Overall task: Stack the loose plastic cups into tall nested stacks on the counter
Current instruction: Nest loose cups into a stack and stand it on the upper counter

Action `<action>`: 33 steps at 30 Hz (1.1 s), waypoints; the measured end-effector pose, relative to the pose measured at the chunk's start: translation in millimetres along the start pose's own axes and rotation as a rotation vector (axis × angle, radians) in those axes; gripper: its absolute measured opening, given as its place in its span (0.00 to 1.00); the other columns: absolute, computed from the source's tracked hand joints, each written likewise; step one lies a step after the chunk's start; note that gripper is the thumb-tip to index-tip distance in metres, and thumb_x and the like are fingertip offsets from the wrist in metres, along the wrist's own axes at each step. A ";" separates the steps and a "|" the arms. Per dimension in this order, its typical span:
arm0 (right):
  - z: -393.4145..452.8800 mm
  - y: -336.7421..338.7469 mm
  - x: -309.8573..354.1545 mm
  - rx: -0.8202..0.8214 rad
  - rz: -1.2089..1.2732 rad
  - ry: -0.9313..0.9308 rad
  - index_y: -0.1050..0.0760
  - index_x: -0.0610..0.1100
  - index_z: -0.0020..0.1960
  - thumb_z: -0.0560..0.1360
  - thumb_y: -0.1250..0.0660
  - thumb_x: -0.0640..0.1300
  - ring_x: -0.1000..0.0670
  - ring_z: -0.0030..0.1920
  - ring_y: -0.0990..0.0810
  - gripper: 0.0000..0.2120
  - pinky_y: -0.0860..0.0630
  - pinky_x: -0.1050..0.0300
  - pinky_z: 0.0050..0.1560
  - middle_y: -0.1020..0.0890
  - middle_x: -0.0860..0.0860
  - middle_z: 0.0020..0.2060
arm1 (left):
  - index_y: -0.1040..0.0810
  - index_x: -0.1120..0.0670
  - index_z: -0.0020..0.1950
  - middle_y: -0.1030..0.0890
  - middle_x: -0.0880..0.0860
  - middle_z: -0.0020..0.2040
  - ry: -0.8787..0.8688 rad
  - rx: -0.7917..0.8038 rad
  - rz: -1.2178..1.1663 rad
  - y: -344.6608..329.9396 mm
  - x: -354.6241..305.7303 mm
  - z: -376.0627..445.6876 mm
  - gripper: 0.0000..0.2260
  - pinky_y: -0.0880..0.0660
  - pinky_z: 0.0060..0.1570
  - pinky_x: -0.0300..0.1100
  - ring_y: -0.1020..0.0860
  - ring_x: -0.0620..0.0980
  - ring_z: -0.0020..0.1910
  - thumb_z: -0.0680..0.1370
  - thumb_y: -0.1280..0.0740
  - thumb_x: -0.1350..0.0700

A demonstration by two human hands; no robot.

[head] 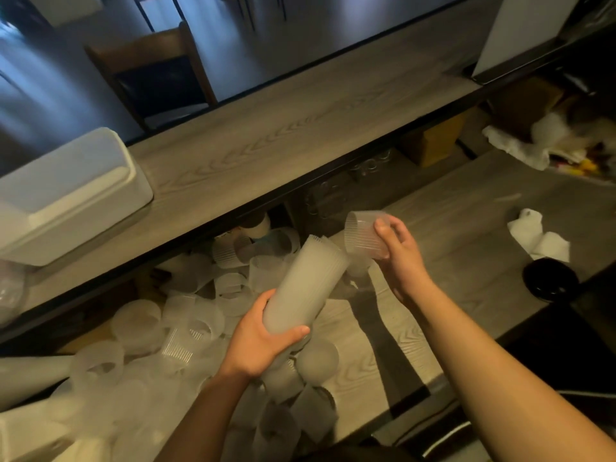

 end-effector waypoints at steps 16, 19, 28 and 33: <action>-24.8 -44.3 25.3 0.199 -0.530 0.187 0.25 0.56 0.67 0.67 0.28 0.62 0.63 0.59 0.26 0.30 0.28 0.65 0.55 0.23 0.58 0.60 | 0.31 0.37 0.66 0.24 0.38 0.59 -0.067 0.043 0.054 0.9 0.9 -2.9 0.37 0.22 0.55 0.46 0.24 0.39 0.57 0.60 0.21 0.37; -29.9 -56.7 8.9 0.249 -0.595 0.156 0.25 0.55 0.68 0.68 0.31 0.64 0.66 0.57 0.27 0.30 0.29 0.65 0.56 0.25 0.60 0.60 | 0.31 0.38 0.67 0.24 0.38 0.60 -0.073 0.050 0.050 0.1 -0.3 -3.9 0.38 0.21 0.54 0.45 0.23 0.40 0.57 0.61 0.21 0.36; -21.7 -53.7 -22.2 0.165 -0.449 0.040 0.33 0.52 0.75 0.78 0.45 0.67 0.53 0.69 0.28 0.31 0.31 0.54 0.69 0.27 0.54 0.69 | 0.29 0.40 0.64 0.22 0.40 0.57 -0.023 0.001 -0.070 8.0 11.8 -11.9 0.36 0.22 0.48 0.39 0.22 0.37 0.53 0.60 0.21 0.36; 14.7 11.6 -31.8 -0.109 -0.645 0.091 0.38 0.50 0.77 0.76 0.29 0.57 0.50 0.71 0.32 0.34 0.31 0.53 0.67 0.32 0.49 0.73 | 0.30 0.42 0.67 0.23 0.41 0.58 0.011 -0.014 -0.107 11.0 13.3 -14.8 0.34 0.23 0.44 0.35 0.22 0.38 0.53 0.65 0.19 0.43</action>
Point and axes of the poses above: each hand's wrist, its own z-axis towards the middle knuckle, its own y-axis out of the back of the hand, x = y × z, the point moved 10 cm from there along z, towards the middle knuckle
